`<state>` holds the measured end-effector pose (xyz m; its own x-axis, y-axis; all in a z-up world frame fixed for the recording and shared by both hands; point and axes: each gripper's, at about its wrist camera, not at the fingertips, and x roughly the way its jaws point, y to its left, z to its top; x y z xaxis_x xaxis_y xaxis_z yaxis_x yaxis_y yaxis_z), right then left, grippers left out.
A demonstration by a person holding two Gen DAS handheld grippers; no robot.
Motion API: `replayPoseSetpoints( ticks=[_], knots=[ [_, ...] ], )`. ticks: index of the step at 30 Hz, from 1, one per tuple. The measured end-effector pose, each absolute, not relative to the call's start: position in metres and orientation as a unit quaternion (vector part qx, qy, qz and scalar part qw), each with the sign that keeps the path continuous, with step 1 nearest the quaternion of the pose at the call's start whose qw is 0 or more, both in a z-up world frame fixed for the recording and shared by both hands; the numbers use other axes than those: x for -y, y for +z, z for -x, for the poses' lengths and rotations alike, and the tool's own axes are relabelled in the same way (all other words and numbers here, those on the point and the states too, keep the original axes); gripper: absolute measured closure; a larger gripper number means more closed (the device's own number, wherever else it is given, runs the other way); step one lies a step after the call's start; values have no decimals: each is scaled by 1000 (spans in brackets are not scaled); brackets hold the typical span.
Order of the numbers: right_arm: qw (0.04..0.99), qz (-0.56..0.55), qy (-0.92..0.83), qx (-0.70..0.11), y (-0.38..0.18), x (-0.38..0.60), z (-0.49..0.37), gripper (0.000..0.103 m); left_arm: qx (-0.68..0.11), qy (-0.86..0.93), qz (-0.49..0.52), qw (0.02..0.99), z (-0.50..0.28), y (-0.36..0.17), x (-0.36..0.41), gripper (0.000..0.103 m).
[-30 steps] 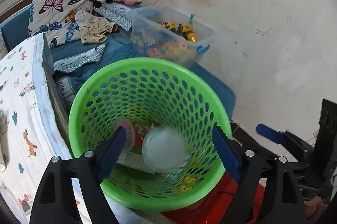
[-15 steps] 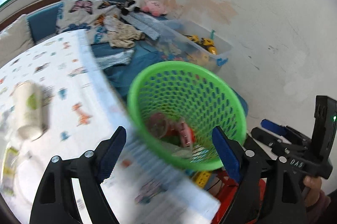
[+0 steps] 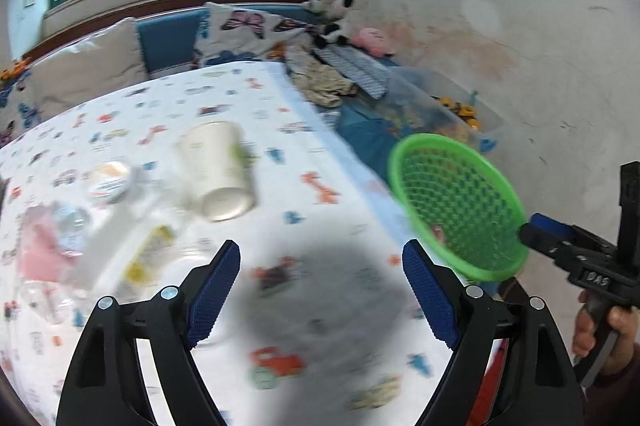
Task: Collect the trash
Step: 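Move both tools back over the bed toward the water bottle and paper cup, then grasp the clear plastic water bottle with the left tool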
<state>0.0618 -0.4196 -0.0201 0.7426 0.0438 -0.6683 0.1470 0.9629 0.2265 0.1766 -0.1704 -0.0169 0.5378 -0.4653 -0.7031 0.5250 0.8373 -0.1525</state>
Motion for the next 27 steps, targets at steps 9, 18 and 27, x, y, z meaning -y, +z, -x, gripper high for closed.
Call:
replayPoseSetpoints(
  ticks=[9, 18, 27],
  knots=[
    [924, -109, 11, -367, -18, 379, -87, 29, -406, -216, -67, 886, -227, -29, 109, 24],
    [919, -96, 30, -382, -23, 354, -107, 29, -442, -190, -102, 871, -278, -57, 86, 28],
    [913, -95, 54, -394, -25, 338, -140, 29, -461, -211, -104, 856, -296, -75, 87, 33]
  ],
)
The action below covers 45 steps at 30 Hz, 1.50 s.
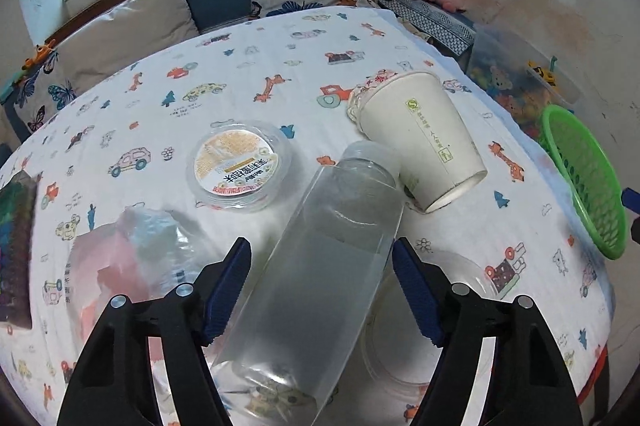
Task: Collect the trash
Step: 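Grasp the clear plastic water bottle with the left tool, then grasp the white paper cup with the right tool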
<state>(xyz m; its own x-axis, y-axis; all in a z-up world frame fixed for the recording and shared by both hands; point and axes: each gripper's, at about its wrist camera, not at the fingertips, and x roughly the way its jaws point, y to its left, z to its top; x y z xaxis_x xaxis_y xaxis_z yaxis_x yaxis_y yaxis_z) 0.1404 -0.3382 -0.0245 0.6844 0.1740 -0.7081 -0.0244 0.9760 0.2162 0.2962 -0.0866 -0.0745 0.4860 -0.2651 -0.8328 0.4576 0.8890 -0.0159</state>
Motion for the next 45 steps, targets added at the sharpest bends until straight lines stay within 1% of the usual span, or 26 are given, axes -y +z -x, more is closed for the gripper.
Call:
replayPoseSetpoints(
  ticks=[2, 5, 14, 18, 21, 24, 32, 43, 44, 45],
  knots=[
    [911, -94, 62, -396, -24, 333, -148, 29, -463, -216, -104, 853, -298, -77, 87, 34],
    [909, -93, 72, -399, -24, 326, -157, 29, -463, -219, -108, 852, -299, -79, 87, 41],
    [900, -86, 99, -416, -35, 299, -169, 29, -473, -215, -110, 847, -304, -87, 90, 42],
    [898, -80, 105, -420, -38, 290, -177, 30, -474, -213, -103, 848, -303, -89, 89, 46],
    [897, -79, 111, -421, -38, 284, -187, 33, -472, -209, -99, 851, -301, -88, 86, 47],
    [897, -78, 114, -419, -38, 278, -200, 35, -470, -210, -83, 853, -295, -85, 80, 48],
    [890, -79, 122, -433, -50, 255, -248, 38, -451, -209, -50, 867, -273, -64, 58, 48],
    [881, -98, 112, -448, -74, 236, -290, 38, -432, -207, -23, 877, -251, -47, 31, 48],
    [879, -103, 110, -452, -77, 236, -292, 39, -432, -208, -21, 877, -249, -47, 30, 48],
    [879, -106, 107, -453, -79, 237, -293, 45, -431, -209, -21, 878, -248, -47, 30, 48]
  ],
)
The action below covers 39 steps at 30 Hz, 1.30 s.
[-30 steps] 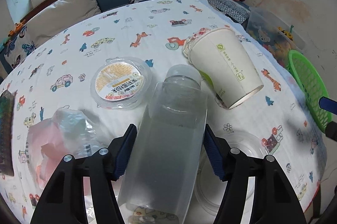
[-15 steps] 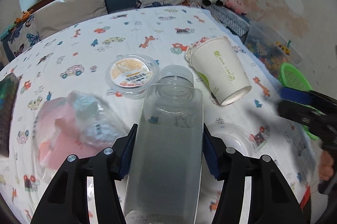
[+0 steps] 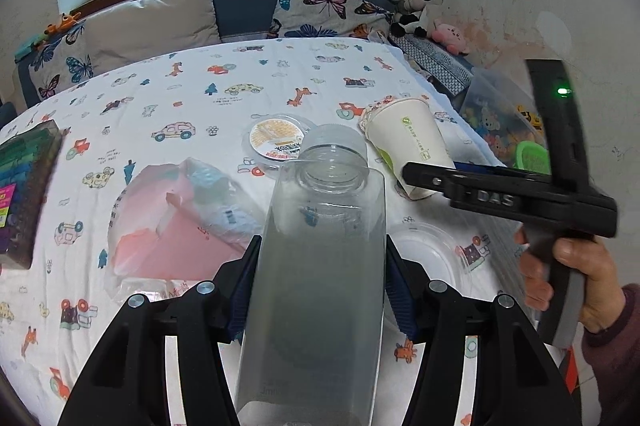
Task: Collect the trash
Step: 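Grasp the white paper cup with the right tool, then release the paper cup from the right tool into the basket while the left tool carries the bottle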
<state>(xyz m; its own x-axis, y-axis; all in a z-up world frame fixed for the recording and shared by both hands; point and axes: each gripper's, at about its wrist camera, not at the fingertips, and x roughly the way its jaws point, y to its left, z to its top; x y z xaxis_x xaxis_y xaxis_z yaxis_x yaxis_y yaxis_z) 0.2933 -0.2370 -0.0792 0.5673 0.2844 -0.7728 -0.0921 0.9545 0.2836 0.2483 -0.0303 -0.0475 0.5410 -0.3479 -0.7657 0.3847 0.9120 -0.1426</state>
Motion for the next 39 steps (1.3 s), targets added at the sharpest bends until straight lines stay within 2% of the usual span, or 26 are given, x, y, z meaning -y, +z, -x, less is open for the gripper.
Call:
replayPoseSetpoints(
  ticks=[7, 15, 23, 31, 39],
  knots=[
    [888, -92, 101, -438, -71, 242, -281, 45, -431, -207, -20, 878, -243, -49, 28, 48],
    [904, -22, 97, -417, -42, 247, -243, 46, -425, -211, -20, 880, -236, -44, 29, 48],
    [901, -26, 106, -420, -29, 267, -202, 47, -414, -225, -25, 882, -223, -33, 42, 48],
    [903, -58, 92, -415, -9, 310, -158, 47, -406, -260, -39, 875, -209, -20, 76, 48],
    [913, -56, -36, -401, -1, 399, -117, 47, -402, -320, -56, 856, -198, -10, 141, 48]
  ],
)
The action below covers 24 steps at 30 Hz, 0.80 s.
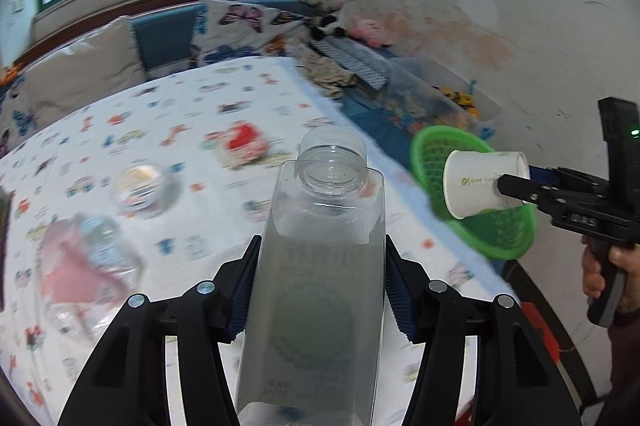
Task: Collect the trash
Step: 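Release the paper cup from the right tool into the basket while the left tool carries the bottle, then lower the water bottle into the green basket and open the left tool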
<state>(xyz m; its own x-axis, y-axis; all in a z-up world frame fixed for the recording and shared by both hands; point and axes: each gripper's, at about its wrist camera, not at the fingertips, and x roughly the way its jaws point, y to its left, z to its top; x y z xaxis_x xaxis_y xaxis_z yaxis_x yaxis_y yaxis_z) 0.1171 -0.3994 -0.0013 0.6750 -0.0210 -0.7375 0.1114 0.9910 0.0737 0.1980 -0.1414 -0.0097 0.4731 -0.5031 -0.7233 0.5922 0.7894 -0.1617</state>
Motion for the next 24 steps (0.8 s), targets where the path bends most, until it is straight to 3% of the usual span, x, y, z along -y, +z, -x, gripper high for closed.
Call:
replayPoseSetpoints(
  ticks=[13, 18, 24],
  knots=[
    [891, -94, -142, -420, -51, 503, -106, 46, -399, -372, -91, 833, -189, 1, 241, 48],
    [893, -112, -146, -410, -56, 515, -99, 39, -400, -390, -106, 823, -188, 2, 277, 48],
    [898, -125, -145, -395, -50, 524, -75, 39, -409, -406, -119, 808, -189, -7, 317, 48]
  ],
)
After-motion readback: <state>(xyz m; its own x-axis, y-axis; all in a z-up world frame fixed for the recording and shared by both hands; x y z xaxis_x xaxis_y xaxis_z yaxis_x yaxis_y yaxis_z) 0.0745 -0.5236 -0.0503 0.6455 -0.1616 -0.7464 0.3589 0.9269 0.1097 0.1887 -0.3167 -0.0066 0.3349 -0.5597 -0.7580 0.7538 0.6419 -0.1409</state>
